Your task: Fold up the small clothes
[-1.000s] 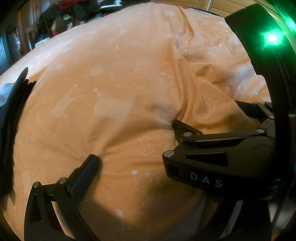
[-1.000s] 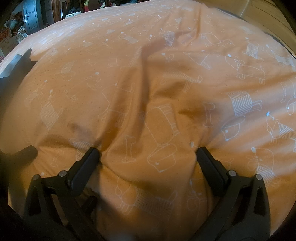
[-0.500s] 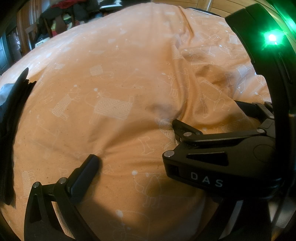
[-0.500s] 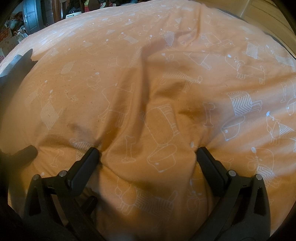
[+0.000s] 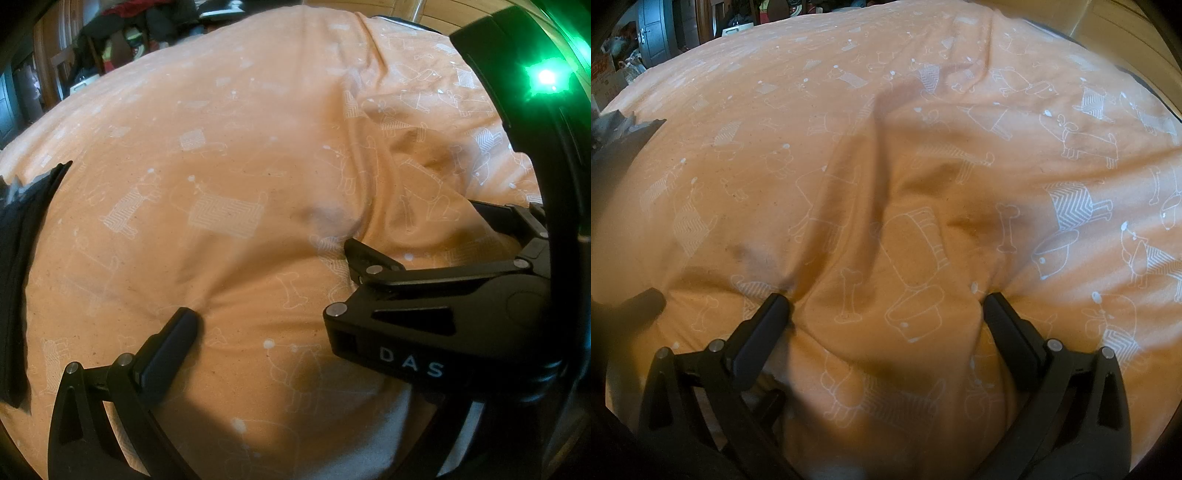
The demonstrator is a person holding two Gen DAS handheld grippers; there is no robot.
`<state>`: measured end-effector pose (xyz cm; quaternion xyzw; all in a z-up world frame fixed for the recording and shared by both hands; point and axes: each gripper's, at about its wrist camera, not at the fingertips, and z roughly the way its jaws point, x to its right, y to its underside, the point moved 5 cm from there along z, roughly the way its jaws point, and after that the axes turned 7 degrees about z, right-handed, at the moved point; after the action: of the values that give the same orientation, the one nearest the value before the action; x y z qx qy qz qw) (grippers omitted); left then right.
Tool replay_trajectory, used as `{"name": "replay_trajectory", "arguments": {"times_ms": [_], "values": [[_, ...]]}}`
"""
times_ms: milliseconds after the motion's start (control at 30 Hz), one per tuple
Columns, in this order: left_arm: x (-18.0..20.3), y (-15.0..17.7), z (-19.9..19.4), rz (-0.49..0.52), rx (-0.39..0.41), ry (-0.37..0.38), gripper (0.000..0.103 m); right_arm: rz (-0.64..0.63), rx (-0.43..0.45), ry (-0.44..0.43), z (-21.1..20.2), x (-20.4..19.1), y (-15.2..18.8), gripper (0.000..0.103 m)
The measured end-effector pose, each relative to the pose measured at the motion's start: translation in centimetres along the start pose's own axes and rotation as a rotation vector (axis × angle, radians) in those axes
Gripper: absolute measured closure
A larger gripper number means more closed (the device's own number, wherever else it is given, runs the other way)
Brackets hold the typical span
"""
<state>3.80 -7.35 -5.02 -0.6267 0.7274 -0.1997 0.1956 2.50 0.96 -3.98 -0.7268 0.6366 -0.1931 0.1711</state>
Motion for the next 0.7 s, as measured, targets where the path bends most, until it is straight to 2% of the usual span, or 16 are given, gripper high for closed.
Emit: {"name": "replay_trajectory", "arguments": {"times_ms": [700], "values": [[-0.04, -0.06, -0.2, 0.0, -0.001, -0.001, 0.0, -0.002, -0.014, 0.001, 0.05, 0.18, 0.12, 0.0]]}}
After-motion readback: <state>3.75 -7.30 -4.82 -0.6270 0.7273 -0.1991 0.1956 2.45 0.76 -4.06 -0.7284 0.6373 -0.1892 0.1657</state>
